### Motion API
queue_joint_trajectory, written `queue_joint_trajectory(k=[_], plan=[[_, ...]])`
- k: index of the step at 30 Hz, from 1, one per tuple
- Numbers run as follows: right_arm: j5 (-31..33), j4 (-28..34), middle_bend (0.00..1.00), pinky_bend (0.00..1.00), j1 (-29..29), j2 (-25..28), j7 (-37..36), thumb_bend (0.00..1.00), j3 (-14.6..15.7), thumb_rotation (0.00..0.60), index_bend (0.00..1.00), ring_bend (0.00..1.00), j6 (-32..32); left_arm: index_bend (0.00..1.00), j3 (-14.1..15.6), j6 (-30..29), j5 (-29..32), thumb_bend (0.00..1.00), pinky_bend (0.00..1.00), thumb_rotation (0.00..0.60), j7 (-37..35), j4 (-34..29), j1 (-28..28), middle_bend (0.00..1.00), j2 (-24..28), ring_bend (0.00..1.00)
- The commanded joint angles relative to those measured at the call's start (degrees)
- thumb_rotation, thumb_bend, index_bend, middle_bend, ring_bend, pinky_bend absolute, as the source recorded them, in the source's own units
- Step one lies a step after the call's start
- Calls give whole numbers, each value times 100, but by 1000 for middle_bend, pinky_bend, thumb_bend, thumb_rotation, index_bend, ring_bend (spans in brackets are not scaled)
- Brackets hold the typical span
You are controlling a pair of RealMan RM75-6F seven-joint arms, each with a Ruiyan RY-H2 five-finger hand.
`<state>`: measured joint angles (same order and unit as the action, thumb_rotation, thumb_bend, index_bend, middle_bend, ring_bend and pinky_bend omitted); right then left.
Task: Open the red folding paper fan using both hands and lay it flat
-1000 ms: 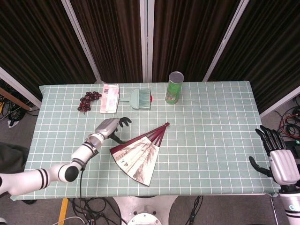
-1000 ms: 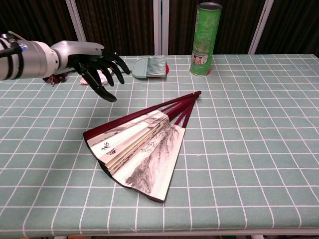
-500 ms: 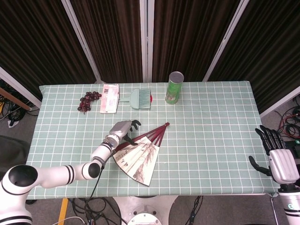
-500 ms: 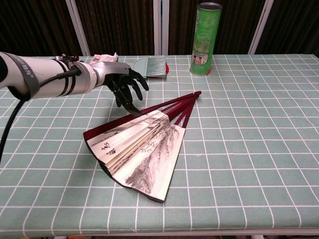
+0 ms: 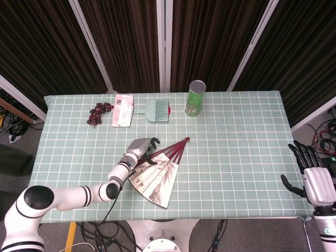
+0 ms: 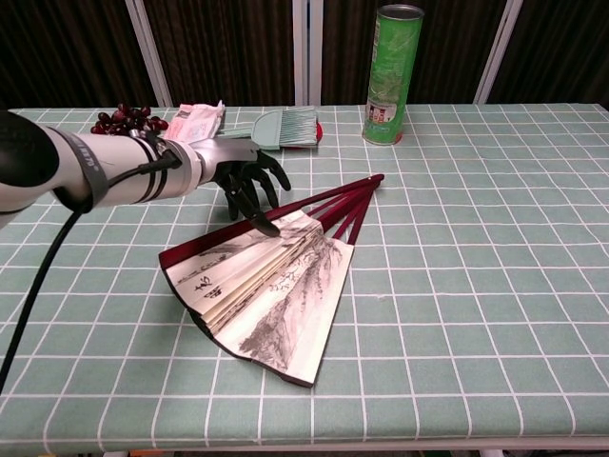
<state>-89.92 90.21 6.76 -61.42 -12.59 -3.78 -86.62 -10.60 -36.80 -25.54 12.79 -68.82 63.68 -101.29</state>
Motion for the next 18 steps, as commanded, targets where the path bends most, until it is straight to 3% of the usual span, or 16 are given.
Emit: queue_joint_trajectory(k=[1, 13, 18], plan=[[4, -4, 0, 0, -1, -3, 5, 245, -2, 600, 0, 0, 3, 243, -28, 11, -30, 195, 520, 600, -10, 26, -4, 341, -22, 387], [63, -12, 0, 0, -7, -12, 2, 247, -17, 600, 0, 0, 37, 281, -10, 31, -254, 238, 527, 600, -4, 219, -82, 375, -155, 412], [70, -11, 0, 0, -11, -16, -3, 247, -28, 600, 0, 0, 28, 351, -23, -186, -547, 239, 608, 600, 5, 314, -151, 463, -335, 496]])
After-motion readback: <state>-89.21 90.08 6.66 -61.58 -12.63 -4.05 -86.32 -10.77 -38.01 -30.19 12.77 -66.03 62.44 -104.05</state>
